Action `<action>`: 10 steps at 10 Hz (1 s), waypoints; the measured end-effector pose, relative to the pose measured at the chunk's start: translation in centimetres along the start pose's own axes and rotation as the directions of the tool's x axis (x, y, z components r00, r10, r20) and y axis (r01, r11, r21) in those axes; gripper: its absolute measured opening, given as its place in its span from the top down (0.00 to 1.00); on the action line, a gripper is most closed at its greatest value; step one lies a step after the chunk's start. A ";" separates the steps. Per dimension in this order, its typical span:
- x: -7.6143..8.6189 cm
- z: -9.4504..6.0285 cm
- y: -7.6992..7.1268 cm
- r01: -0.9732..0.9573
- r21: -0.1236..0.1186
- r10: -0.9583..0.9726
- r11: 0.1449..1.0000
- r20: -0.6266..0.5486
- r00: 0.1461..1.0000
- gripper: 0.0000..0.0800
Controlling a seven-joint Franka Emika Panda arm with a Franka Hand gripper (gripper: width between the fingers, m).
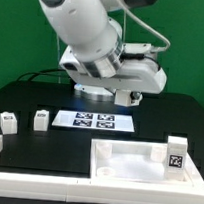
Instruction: Assemble square table
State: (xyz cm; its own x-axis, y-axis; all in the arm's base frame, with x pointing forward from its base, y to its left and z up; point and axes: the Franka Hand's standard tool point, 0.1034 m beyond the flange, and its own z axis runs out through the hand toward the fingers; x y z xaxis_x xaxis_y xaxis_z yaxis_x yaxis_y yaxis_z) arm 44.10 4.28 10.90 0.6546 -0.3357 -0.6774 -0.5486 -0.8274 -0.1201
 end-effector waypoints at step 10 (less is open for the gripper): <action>2.2 -7.2 -5.6 0.112 -0.041 -0.105 0.993 -0.751 0.651 0.64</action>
Offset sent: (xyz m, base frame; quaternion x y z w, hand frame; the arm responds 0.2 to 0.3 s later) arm 0.0544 -0.0149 0.0274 -0.0636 0.2341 -0.0453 0.9691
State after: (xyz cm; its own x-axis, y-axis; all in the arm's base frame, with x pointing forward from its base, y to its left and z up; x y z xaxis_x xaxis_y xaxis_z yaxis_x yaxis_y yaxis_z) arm 52.35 4.89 15.24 0.8747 -0.4704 0.1168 -0.4500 -0.8777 -0.1650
